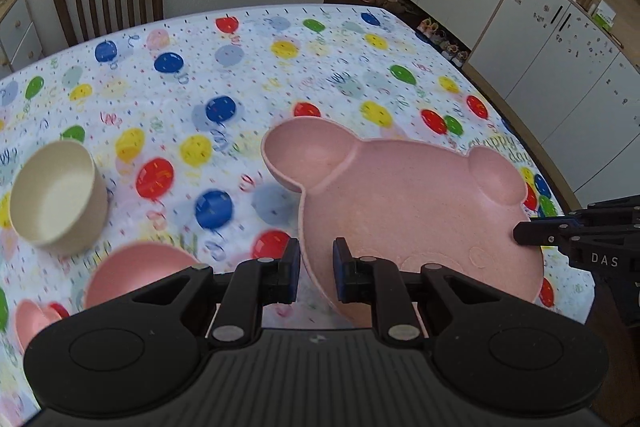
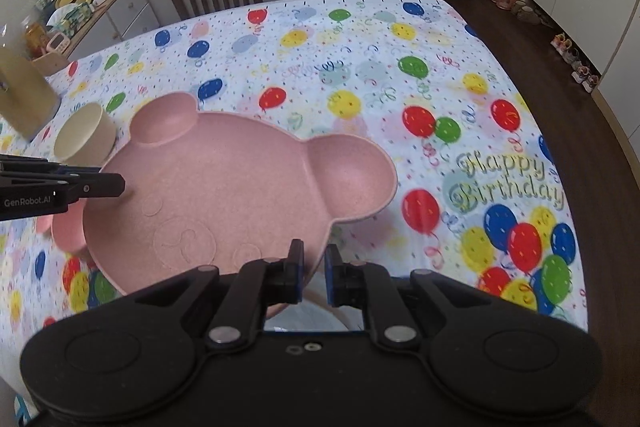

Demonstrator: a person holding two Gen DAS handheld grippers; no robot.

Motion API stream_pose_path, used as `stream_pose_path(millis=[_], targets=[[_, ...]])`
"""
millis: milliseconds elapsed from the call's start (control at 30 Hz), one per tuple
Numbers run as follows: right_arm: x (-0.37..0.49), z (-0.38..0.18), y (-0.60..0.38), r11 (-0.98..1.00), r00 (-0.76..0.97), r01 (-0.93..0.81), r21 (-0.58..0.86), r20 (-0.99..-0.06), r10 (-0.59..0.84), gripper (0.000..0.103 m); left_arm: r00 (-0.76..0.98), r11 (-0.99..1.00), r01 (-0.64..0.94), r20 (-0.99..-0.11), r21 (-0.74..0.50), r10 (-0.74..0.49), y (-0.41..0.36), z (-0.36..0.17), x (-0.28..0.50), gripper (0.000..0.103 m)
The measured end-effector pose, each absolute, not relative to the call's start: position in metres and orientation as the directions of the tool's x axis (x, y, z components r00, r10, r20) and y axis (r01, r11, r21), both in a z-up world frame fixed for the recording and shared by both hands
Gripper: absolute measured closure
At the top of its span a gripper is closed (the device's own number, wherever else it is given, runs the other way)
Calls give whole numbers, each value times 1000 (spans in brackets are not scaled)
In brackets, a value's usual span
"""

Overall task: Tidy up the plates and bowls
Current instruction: 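Lift the pink bear plate with both grippers and carry it to the white plates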

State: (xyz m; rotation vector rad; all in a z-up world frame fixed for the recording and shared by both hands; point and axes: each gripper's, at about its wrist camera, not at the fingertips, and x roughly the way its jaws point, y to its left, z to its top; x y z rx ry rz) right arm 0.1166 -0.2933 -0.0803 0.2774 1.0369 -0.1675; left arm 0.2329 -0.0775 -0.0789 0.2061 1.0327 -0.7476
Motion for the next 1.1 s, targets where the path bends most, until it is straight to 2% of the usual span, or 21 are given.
stream_pose_path(millis=[433,1100], targets=[[46,-99,-321,965,500,209,158,-865,34,94,300,775,603,-845,-192,-443,-91,-102,150,87],[36,-126,-324,976,478,153,158,-876,67,95,307,813,562,-875,-151,-374,-90,-131,118,87]])
